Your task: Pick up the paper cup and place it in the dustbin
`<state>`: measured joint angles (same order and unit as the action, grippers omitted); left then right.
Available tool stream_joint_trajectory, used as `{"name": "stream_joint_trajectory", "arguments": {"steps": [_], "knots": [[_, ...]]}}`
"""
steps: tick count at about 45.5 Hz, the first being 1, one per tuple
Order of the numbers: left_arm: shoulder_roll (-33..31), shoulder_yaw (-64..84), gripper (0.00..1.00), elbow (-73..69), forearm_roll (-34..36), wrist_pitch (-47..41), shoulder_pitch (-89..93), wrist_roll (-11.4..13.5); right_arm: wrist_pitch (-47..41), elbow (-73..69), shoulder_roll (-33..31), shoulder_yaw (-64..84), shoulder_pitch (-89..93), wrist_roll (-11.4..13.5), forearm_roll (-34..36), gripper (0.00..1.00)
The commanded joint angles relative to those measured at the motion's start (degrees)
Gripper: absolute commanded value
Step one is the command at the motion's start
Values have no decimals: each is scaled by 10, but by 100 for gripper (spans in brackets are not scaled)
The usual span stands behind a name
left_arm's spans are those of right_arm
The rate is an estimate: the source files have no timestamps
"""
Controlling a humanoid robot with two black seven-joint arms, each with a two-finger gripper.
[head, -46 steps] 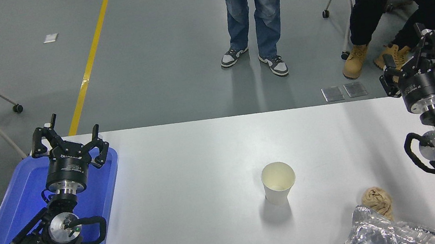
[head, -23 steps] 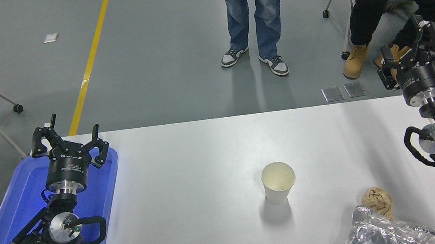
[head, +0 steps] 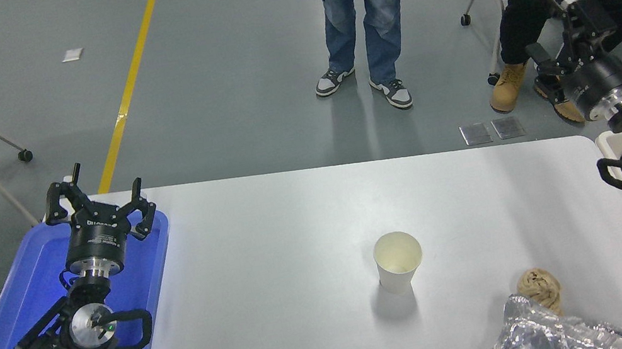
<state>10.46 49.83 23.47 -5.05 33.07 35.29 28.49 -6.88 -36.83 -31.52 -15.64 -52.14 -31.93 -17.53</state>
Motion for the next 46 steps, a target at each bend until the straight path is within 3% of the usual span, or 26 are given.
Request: {"name": "stream_joint_trajectory", "arguments": {"steps": [1,8,13,34,46], "knots": [[0,0,100,0,-1,1,0,0,-4,-3,-23,281,-127,100,0,100],[0,0,100,0,0,1,0,1,-4,-5,-15,452,-220,179,0,100],[0,0,100,0,-1,1,0,0,-6,-14,-6,534,-271,202,0,100],[0,0,100,0,0,1,0,0,-152,-171,24,748,-487,202,-11,100],[0,0,100,0,-1,0,0,0,-243,-233,71,772,-588,202,-10,100]]}}
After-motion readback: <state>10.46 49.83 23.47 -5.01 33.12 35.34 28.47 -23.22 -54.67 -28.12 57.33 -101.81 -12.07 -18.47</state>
